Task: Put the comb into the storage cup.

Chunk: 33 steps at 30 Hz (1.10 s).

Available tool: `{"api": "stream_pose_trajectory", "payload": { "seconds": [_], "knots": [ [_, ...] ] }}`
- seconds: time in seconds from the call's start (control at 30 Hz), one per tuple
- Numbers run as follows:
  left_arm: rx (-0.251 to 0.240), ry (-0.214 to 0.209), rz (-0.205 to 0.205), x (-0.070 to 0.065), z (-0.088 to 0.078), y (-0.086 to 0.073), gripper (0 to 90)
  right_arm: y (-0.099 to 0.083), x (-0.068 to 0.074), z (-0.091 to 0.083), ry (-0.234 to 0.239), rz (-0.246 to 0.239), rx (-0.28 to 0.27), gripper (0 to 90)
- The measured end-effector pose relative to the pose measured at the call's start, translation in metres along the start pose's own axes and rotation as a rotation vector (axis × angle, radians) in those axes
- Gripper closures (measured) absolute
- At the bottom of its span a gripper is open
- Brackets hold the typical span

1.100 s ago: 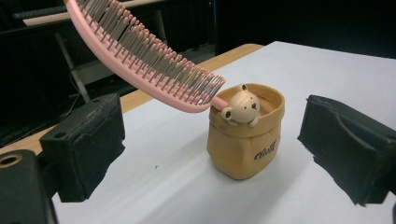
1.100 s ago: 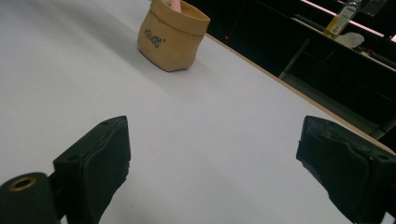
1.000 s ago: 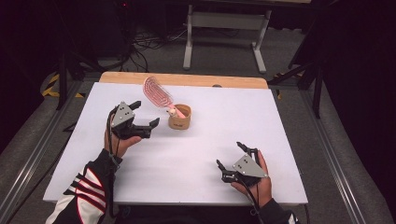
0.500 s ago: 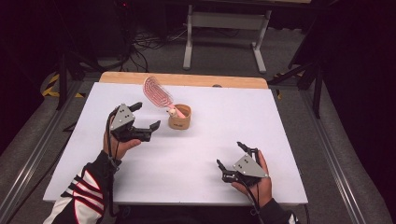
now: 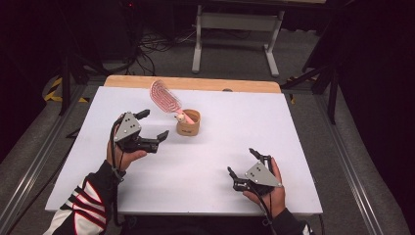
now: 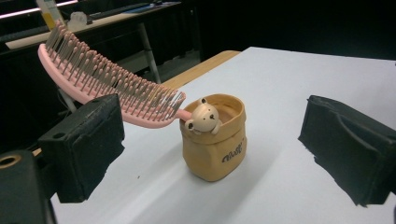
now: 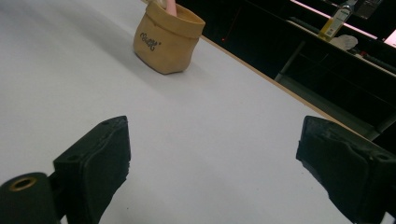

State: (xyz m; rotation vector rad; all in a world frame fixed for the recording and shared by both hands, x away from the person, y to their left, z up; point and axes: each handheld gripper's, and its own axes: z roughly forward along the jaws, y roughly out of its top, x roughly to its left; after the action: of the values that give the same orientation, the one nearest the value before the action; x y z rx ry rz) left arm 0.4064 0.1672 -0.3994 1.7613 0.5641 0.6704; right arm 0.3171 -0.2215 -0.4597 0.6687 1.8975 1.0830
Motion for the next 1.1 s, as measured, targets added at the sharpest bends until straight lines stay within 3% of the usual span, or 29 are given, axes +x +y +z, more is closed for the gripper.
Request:
{"api": "stream_pose_trajectory", "payload": {
  "seconds": [1.1],
  "knots": [
    [-0.005,-0.034,0.061,-0.023,-0.027,-0.002,7.5,0.001,-0.001,-0.001,-0.011,0.001,-0.008,10.4]
  ]
}}
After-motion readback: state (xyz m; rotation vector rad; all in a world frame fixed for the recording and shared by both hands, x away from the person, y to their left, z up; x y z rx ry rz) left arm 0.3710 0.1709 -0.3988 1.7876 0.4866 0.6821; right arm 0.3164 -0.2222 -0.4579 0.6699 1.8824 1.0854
